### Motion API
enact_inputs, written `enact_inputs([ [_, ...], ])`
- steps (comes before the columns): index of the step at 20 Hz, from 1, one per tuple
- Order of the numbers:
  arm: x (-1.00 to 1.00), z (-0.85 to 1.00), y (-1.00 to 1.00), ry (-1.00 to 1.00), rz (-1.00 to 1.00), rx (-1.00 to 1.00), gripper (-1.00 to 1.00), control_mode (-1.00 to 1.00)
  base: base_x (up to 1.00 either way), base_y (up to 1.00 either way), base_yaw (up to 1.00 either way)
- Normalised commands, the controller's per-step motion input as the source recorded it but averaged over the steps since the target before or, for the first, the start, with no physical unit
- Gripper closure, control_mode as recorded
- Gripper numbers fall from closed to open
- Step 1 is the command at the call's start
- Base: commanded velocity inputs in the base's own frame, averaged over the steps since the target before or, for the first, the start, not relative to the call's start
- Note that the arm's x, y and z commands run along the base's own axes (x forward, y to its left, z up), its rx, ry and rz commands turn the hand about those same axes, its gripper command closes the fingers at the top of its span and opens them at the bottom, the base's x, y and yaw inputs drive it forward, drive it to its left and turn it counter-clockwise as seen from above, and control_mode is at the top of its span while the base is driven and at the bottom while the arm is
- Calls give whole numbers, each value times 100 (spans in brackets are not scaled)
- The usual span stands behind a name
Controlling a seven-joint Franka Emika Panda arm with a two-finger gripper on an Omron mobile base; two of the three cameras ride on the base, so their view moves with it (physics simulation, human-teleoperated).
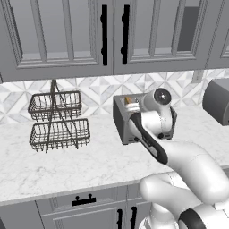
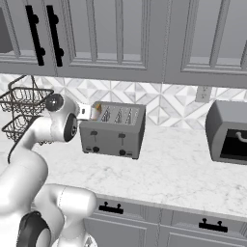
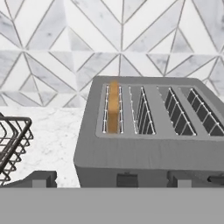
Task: Start the toaster. Once the lever pops up, take the bread to the plate on the dining counter.
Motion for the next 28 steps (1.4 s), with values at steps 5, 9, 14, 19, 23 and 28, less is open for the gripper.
enact_inputs([
  [5,55,0,0,3,0,1,-100,-100,0,0,0],
  [9,44,-11,0,0,0,0,-100,-100,0,0,0],
  [14,37,-23,0,0,0,0,-100,-100,0,0,0],
  [19,31,-34,0,0,0,0,-100,-100,0,0,0],
  [23,39,-12,0,1,0,0,-100,-100,0,0,0],
  [28,36,-8,0,4,0,0,-100,-100,0,0,0],
])
